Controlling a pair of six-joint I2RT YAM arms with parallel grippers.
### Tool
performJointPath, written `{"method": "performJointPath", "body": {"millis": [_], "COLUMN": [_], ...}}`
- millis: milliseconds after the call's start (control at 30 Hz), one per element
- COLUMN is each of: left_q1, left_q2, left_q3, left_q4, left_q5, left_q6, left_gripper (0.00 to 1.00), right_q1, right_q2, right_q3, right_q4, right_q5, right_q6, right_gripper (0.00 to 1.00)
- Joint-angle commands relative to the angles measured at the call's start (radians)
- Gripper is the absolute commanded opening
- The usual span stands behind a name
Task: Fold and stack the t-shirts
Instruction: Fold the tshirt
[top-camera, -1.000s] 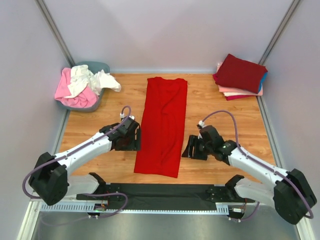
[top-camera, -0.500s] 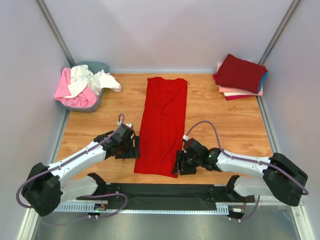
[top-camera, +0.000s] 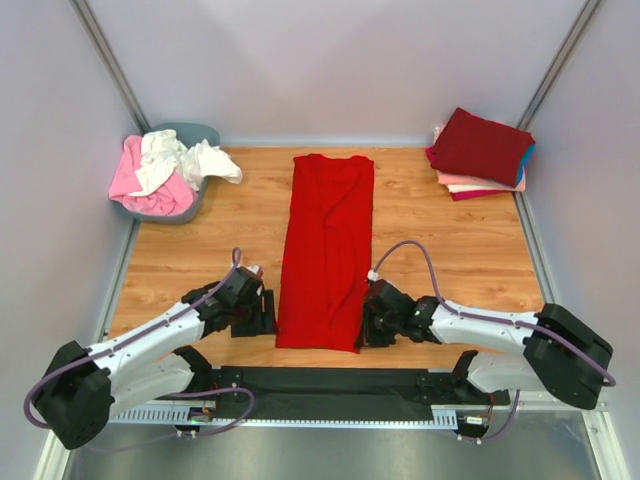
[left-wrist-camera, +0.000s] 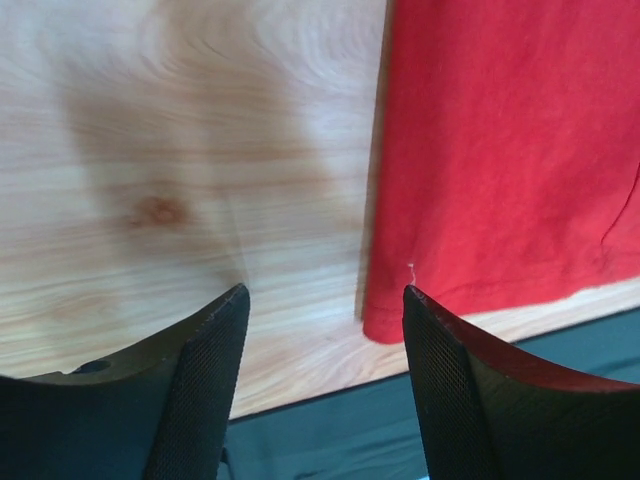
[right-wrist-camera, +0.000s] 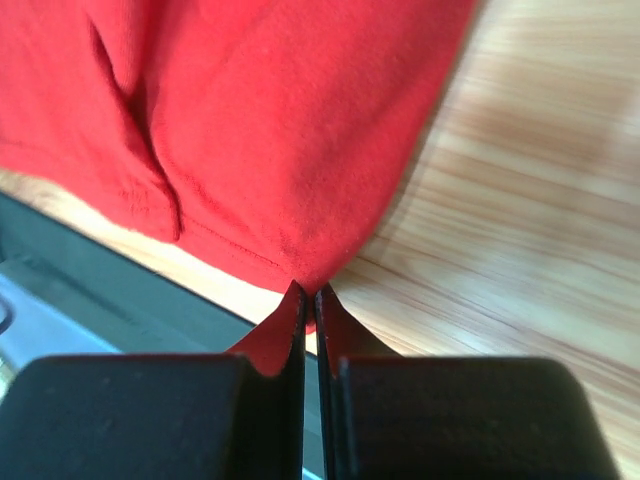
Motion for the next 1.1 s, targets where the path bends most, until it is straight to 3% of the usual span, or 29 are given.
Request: {"method": "performJointPath", "body": {"millis": [0, 200, 500, 600, 633, 700, 900, 1067], "left_q1": [-0.044, -0.133, -0.222, -0.225, -0.227, -0.227, -0.248, -0.319], "left_q2": [-0.013, 0.025, 0.097, 0.123, 0.130, 0.163, 0.257, 0.234], "left_q3": [-0.047, -0.061, -0.066, -0.070, -0.070, -0.066, 0.006, 0.074], "left_q4": [0.051, 0.129, 0.103, 0.107, 0.115, 0.124, 0.100, 0.059], "left_q5": [0.051, 0.076, 0.025, -0.009, -0.016, -0.046, -0.084, -0.079], "left_q6": [-0.066, -0.140, -0.209, -0.218, -0.218, -0.213, -0.195, -0.226], "left_gripper": [0.70, 0.70, 0.58, 0.39, 0.15, 0.00, 0.00, 0.00], "right_q1": [0.005, 0.005, 0.005, 0.006, 0.005, 0.005, 0.005, 0.006], "right_q2": [-0.057, -0.030, -0.059, -0.060, -0.062, -0.071, -0.147, -0.265], "right_q3": [-0.013, -0.044, -0.050, -0.058, -0.059, -0.066, -0.072, -0.061], "right_q4": [-0.151, -0.109, -0.122, -0.121, -0.121, -0.135, -0.207, -0.311], "right_q5": [0.151, 0.166, 0.203, 0.201, 0.206, 0.226, 0.264, 0.309], "right_q6": [-0.032, -0.027, -0.024, -0.024, -0.024, -0.024, -0.016, -0.018], "right_gripper": [0.01, 0.01, 0.00, 0.01, 0.00, 0.00, 0.01, 0.01]}}
